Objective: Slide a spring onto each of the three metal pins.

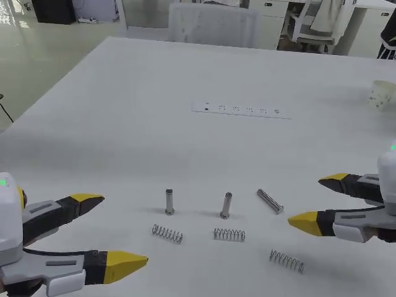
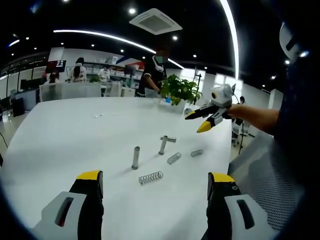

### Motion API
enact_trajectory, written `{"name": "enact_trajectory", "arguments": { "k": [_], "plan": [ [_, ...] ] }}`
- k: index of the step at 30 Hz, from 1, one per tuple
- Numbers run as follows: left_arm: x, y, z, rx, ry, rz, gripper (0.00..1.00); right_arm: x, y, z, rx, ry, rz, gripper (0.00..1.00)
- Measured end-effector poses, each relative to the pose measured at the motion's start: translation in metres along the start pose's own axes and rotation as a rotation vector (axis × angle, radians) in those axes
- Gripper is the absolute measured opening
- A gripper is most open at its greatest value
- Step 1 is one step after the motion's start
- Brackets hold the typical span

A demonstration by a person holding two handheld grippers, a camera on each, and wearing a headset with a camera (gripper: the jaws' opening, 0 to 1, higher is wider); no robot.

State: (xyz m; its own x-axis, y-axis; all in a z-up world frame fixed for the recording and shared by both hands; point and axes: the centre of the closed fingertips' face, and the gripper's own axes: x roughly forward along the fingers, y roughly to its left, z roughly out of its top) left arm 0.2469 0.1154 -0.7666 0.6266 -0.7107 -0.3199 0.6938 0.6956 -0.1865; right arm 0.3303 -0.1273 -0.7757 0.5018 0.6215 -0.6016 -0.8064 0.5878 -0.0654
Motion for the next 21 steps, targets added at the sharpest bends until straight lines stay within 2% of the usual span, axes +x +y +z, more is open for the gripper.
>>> {"name": "enact_trajectory", "arguments": {
  "k": [11,21],
  "plan": [
    [-0.001,-0.002,-0.002,0.003,0.009,-0.001,0.83,0.019,-0.007,0.009,-0.009,0.019,0.009,0.60],
    [0.000,-0.002,-0.006,-0.009,0.016,-0.001,0.82,0.039,-0.012,0.008,-0.012,0.064,0.010,0.53]
  ]
}}
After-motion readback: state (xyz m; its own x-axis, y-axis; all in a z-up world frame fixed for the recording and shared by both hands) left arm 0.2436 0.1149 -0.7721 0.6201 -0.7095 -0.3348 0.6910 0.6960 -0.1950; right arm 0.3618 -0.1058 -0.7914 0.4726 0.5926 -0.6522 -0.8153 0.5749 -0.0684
